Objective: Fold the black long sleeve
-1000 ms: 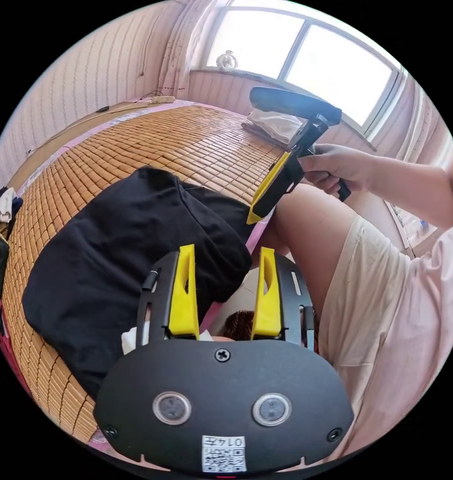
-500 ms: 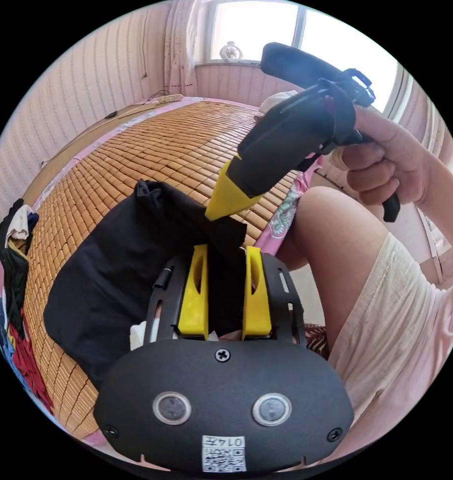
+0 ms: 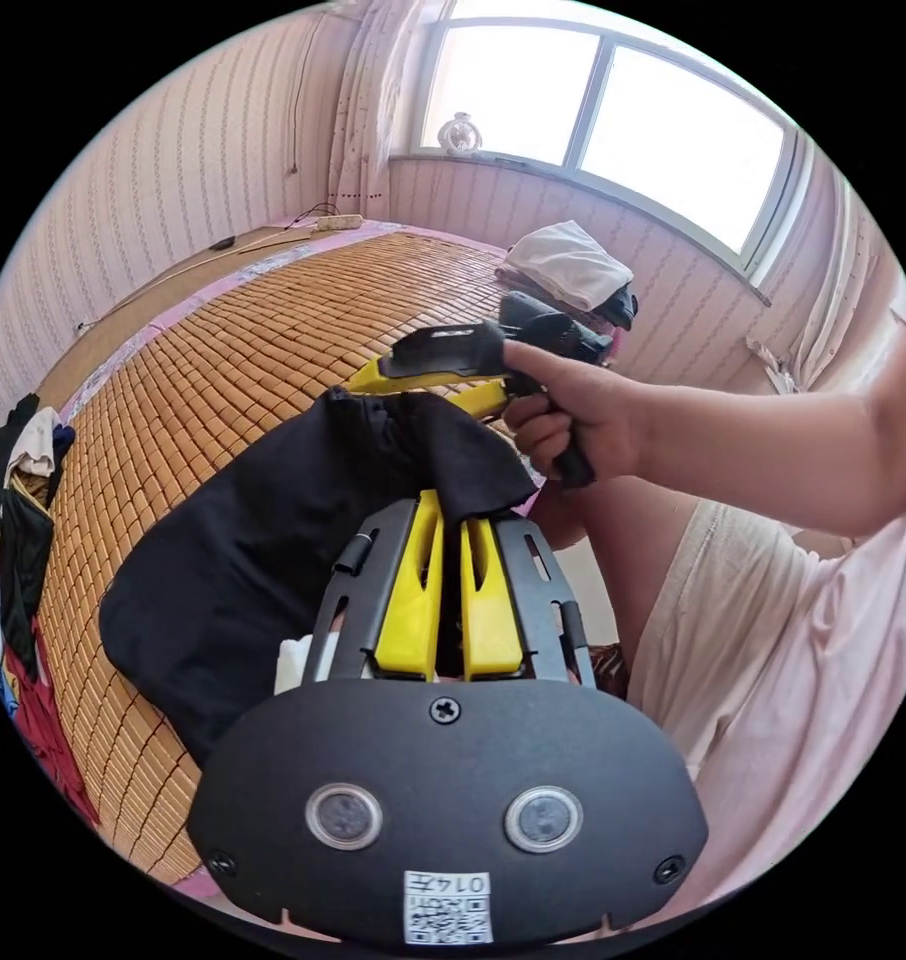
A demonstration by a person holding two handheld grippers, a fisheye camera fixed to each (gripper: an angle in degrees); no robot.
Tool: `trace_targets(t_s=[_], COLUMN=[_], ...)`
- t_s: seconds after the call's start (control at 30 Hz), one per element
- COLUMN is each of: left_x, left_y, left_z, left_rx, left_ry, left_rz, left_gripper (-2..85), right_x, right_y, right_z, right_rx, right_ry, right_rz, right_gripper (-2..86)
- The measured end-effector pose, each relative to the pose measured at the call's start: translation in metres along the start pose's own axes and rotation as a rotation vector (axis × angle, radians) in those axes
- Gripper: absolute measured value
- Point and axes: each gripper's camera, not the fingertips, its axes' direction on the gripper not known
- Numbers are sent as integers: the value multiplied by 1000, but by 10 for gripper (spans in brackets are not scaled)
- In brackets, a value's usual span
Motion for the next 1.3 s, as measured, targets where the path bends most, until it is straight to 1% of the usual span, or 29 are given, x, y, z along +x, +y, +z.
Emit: trace_targets(t_s=[0.1,0.17,0.33,0.43,0.5,0.57,0.6,0.67,0.7,0.73,0.77,0.83,0.93,1.03,1.1,1.17,1.2,1.23,1.3], left_x=[8,16,24,22,17,2,-2,-22,-27,-36,-45,-57,-73,-86,-92,-96,-97,-98,-99], left_y=[-3,-12,-43,-57,-58,-49,-45,-25,-20,-10,-1,12,27,32,30,22,19,13,3], left_z=[2,7,9,8,8,11,12,19,22,28,34,41,43,45,45,36,34,29,26], left_rx=[20,55,214,258,266,230,215,139,111,53,1,-66,-130,-189,-195,-132,-111,-73,-34], left_ry=[16,30,153,227,224,204,198,157,147,141,150,206,230,286,310,272,251,211,158], left_rz=[49,99,120,106,101,53,34,-69,-97,-148,-194,-239,-311,-378,-409,-414,-410,-397,-383], left_gripper=[-7,-8,-7,-7,-7,-7,-7,-6,-6,-5,-5,-3,-1,8,33,51,55,62,74], right_x=[-3,-16,-52,-90,-113,-136,-140,-145,-144,-138,-129,-124,-142,-161,-167,-168,-166,-160,-150], right_y=[-10,-8,10,20,23,21,20,17,16,15,14,14,20,22,22,19,18,13,6], right_z=[1,-19,-86,-107,-100,-63,-49,17,34,67,94,120,128,125,127,137,141,153,172], right_rx=[2,32,136,129,99,12,-19,-160,-200,-271,-326,-395,-379,-359,-347,-376,-399,-461,-561], right_ry=[110,169,217,337,436,535,551,597,611,659,725,764,743,815,905,998,1012,1038,1050], right_rz=[32,-11,-109,-196,-248,-311,-327,-394,-412,-438,-428,-427,-493,-577,-631,-724,-740,-753,-767], right_gripper=[87,49,36,37,41,48,52,68,73,82,88,92,93,89,90,102,116,146,169])
